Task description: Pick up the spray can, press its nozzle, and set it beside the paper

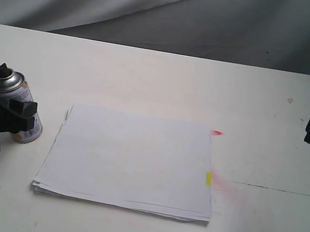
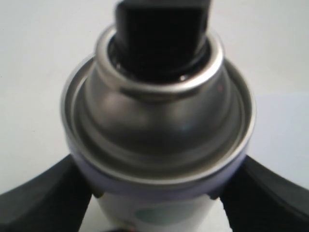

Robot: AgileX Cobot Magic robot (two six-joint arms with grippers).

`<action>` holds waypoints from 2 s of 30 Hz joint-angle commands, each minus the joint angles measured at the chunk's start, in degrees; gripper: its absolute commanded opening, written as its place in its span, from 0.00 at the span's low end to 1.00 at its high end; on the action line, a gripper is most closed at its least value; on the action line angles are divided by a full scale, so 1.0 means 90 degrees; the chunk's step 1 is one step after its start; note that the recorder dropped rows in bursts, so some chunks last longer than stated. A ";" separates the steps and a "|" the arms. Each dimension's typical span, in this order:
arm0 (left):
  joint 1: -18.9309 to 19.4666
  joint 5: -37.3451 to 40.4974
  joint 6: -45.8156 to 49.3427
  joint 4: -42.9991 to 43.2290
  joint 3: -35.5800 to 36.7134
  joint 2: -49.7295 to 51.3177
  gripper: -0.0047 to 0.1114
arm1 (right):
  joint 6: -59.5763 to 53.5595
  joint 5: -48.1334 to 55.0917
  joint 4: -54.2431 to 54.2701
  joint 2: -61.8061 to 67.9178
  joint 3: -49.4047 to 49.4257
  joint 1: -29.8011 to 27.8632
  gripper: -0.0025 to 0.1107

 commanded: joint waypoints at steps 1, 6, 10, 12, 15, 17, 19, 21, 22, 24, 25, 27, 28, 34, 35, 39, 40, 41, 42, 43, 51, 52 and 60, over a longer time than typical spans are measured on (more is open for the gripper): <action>0.0009 -0.0300 -0.0094 -0.0108 0.0008 -0.0180 0.59 | -0.0013 -0.0022 0.0031 0.0011 0.0010 -0.0049 0.02; 0.0009 -0.0168 -0.0094 -0.0108 -0.0004 -0.0368 0.63 | -0.0013 -0.0022 0.0031 0.0011 0.0010 -0.0049 0.02; 0.0009 0.0019 -0.0081 -0.0108 -0.0004 -0.0393 0.63 | -0.0013 -0.0022 0.0031 0.0011 0.0010 -0.0049 0.02; 0.0009 0.0001 -0.0081 -0.0108 -0.0004 -0.0393 0.63 | -0.0013 -0.0022 0.0031 0.0011 0.0010 -0.0049 0.02; 0.0009 -0.0112 -0.0065 -0.0108 -0.0004 -0.0475 0.63 | -0.0013 -0.0022 0.0031 0.0011 0.0010 -0.0049 0.02; 0.0009 -0.0112 -0.0039 -0.0108 -0.0004 -0.0655 0.63 | -0.0013 -0.0022 0.0031 0.0011 0.0010 -0.0049 0.02; 0.0009 -0.0071 0.0117 -0.0269 -0.0004 -0.0931 0.63 | -0.0013 -0.0022 0.0031 0.0011 0.0010 -0.0049 0.02; 0.0009 -0.0066 0.0347 -0.0444 -0.0004 -0.1234 0.63 | -0.0013 -0.0022 0.0031 0.0011 0.0010 -0.0049 0.02; 0.0009 -0.0056 0.0437 -0.0459 -0.0004 -0.1425 0.63 | -0.0013 -0.0022 0.0031 0.0011 0.0010 -0.0049 0.02; 0.0009 0.0063 0.0454 -0.0459 -0.0004 -0.1828 0.63 | -0.0013 -0.0022 0.0031 0.0011 0.0010 -0.0049 0.02; 0.0009 0.0163 0.0454 -0.0459 -0.0004 -0.2040 0.63 | -0.0013 -0.0022 0.0031 0.0011 0.0010 -0.0049 0.02; 0.0009 0.0435 0.0454 -0.0459 -0.0004 -0.2414 0.63 | -0.0013 -0.0022 0.0031 0.0011 0.0010 -0.0049 0.02; 0.0009 0.0567 0.0416 -0.0459 -0.0004 -0.2624 0.63 | -0.0013 -0.0022 0.0031 0.0011 0.0010 -0.0049 0.02; 0.0009 0.1387 0.0404 -0.0438 -0.0004 -0.3946 0.63 | -0.0013 -0.0022 0.0031 0.0011 0.0010 -0.0049 0.02; 0.0009 0.1520 0.0404 -0.0438 -0.0004 -0.4237 0.62 | -0.0013 -0.0022 0.0031 0.0011 0.0010 -0.0049 0.02; 0.0009 0.2151 0.0037 -0.0438 -0.0004 -0.5478 0.59 | -0.0013 -0.0022 0.0031 0.0011 0.0010 -0.0049 0.02; 0.0009 0.2328 -0.0086 -0.0438 -0.0004 -0.5819 0.58 | -0.0013 -0.0022 0.0031 0.0011 0.0010 -0.0049 0.02; 0.0009 0.2493 -0.0149 -0.0438 -0.0004 -0.6154 0.57 | -0.0013 -0.0022 0.0031 0.0011 0.0010 -0.0049 0.02; 0.0009 0.2614 -0.0226 -0.0438 -0.0004 -0.6403 0.57 | -0.0013 -0.0022 0.0031 0.0011 0.0010 -0.0049 0.02; 0.0009 0.2752 -0.0285 -0.0438 -0.0004 -0.6711 0.55 | -0.0013 -0.0022 0.0031 0.0011 0.0010 -0.0049 0.02; 0.0009 0.4611 -0.0324 -0.0438 -0.0004 -0.8553 0.36 | -0.0013 -0.0022 0.0031 0.0011 0.0010 -0.0049 0.02; 0.0009 0.4868 -0.0437 -0.0438 -0.0004 -0.8727 0.32 | -0.0013 -0.0014 0.0031 0.0011 0.0010 -0.0034 0.02; 0.0009 0.5447 -0.0762 -0.0438 -0.0004 -0.9472 0.04 | -0.0013 -0.0070 0.0031 0.0011 0.0010 0.0148 0.02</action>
